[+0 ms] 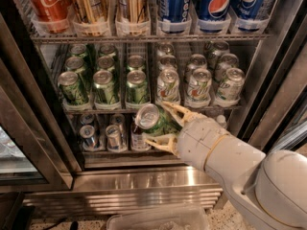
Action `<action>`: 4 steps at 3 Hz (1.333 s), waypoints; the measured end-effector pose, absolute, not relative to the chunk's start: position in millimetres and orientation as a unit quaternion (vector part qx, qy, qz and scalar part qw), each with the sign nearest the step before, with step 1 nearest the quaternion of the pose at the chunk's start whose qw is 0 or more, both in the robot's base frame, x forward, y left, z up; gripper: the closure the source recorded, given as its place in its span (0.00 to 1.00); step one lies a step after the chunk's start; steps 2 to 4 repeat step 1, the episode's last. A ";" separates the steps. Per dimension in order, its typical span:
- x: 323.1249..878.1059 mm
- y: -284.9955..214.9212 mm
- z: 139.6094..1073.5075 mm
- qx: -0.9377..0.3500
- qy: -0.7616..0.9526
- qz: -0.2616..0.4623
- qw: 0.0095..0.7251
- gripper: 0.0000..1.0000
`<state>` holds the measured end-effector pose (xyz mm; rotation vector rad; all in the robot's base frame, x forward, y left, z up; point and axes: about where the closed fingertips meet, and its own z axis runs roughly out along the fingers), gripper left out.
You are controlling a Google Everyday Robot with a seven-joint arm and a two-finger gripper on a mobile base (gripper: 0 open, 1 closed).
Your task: Pick green can from middle shelf of fridge
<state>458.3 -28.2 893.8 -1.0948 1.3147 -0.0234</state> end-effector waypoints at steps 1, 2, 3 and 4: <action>458.0 -28.7 894.0 -0.484 0.579 -0.010 0.656 1.00; 458.0 -28.7 894.0 -0.484 0.579 -0.010 0.656 1.00; 458.0 -28.7 894.0 -0.484 0.579 -0.010 0.656 1.00; 458.0 -28.7 894.0 -0.484 0.579 -0.010 0.656 1.00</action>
Offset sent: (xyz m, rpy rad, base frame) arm 0.0000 0.0000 0.0000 0.0000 0.0000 0.0000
